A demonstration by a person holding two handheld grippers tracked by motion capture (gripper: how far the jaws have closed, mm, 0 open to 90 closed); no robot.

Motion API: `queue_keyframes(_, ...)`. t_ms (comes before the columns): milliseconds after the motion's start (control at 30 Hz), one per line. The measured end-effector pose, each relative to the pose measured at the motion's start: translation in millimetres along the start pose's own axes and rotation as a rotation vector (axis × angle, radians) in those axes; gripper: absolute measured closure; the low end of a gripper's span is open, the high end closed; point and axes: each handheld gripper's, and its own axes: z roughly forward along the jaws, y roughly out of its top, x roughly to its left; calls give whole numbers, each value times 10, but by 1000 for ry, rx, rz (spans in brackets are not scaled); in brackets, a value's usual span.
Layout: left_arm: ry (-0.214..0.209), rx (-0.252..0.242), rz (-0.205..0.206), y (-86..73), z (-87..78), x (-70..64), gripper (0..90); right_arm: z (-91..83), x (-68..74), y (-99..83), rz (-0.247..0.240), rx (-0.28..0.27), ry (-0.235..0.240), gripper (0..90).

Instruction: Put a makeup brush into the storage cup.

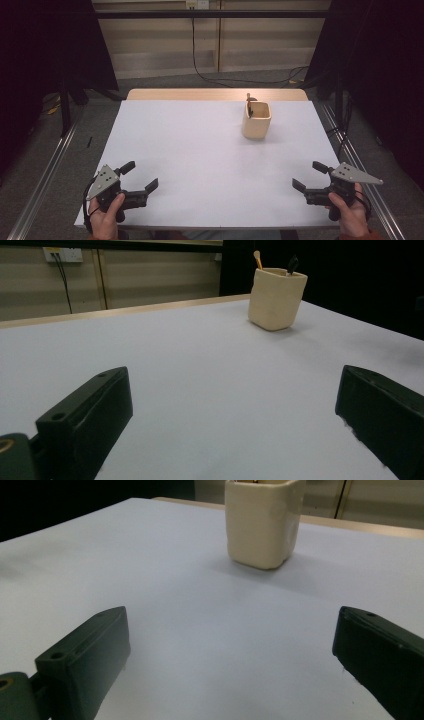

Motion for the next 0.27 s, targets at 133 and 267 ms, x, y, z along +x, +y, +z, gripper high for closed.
queue_keyframes(133,-3,1,4,1,1,4,19,19,5,17,3,-15,4,12)
queue_keyframes(267,-6,0,3,3,8,8,19,11,-2,19,-2,-19,8,12)
